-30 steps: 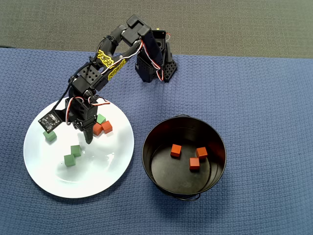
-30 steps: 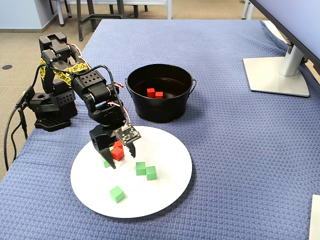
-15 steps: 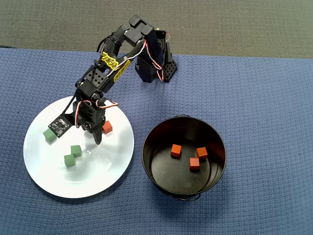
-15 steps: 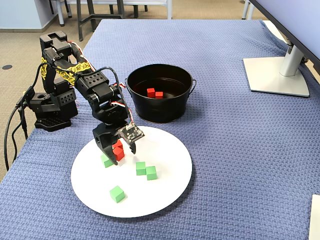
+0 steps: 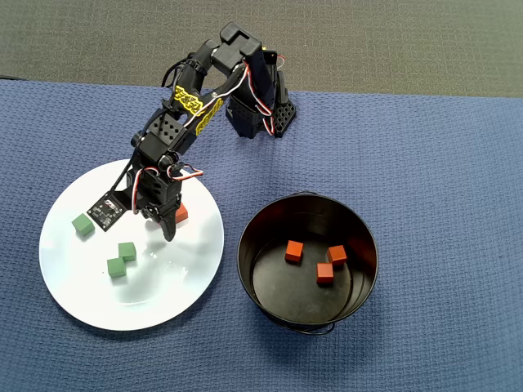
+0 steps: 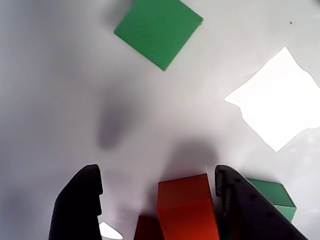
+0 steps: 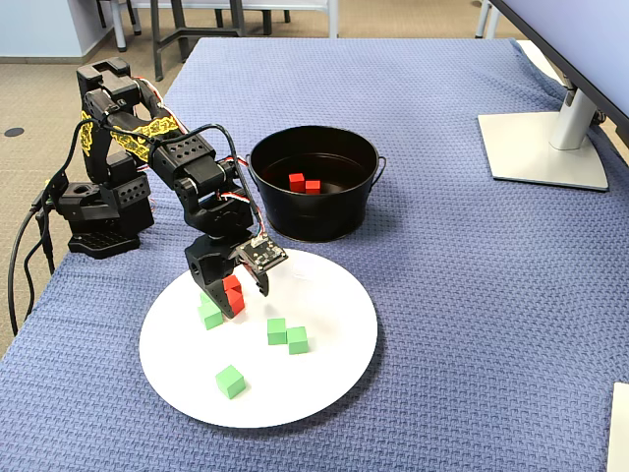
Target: Pick up the red cubes from the white plate and place them in the black recipient
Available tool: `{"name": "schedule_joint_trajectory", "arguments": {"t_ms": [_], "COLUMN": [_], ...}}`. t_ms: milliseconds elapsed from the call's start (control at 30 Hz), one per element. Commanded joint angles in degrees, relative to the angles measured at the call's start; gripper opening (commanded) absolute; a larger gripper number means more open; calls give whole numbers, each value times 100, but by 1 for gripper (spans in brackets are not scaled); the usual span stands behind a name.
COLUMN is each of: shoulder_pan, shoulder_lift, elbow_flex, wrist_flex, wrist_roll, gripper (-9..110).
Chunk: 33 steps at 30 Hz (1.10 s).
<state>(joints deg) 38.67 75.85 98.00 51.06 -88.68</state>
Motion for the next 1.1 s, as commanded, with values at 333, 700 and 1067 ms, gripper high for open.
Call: {"name": "schedule_joint_trajectory", "arguments": {"t_ms": [333, 700, 1067], "shoulder_pan": [62, -9, -18], "shoulder_lift": [457, 721, 686], "elbow_flex": [211, 378, 387], "wrist_flex": [88, 281, 316], "wrist_roll": [-158, -114, -88], "gripper": [21, 19, 3]}}
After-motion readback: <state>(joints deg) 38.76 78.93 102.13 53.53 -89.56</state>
